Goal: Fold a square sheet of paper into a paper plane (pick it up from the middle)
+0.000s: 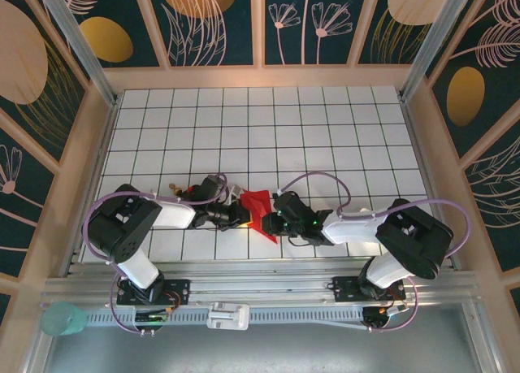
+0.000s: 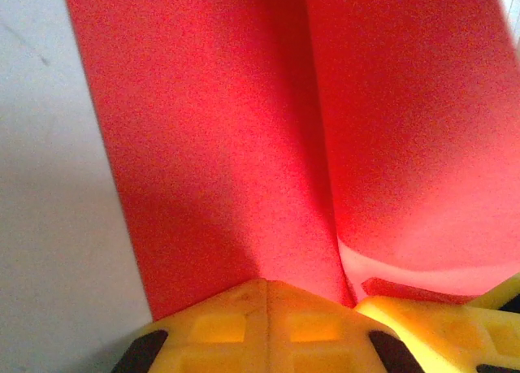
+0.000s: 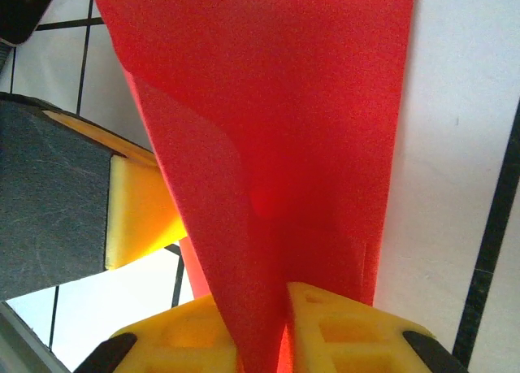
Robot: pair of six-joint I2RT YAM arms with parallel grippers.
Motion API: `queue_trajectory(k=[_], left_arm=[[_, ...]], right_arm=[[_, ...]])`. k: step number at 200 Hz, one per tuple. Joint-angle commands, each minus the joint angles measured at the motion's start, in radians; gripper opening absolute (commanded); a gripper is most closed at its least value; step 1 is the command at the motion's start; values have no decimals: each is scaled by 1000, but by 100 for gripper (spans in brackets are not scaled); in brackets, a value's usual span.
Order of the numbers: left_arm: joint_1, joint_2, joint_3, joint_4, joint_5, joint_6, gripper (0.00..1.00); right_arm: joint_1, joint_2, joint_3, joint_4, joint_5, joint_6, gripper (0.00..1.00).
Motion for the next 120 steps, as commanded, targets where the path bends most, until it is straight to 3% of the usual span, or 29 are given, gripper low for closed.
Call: queue_trajectory(k=[1, 120], left_arm=[[-4, 15, 17, -25, 6, 27, 0], [-3, -7, 65, -81, -6, 50, 0]], right_arm=[[-8, 7, 18, 28, -13, -5, 17], [-8, 74, -10, 5, -36, 4, 10]])
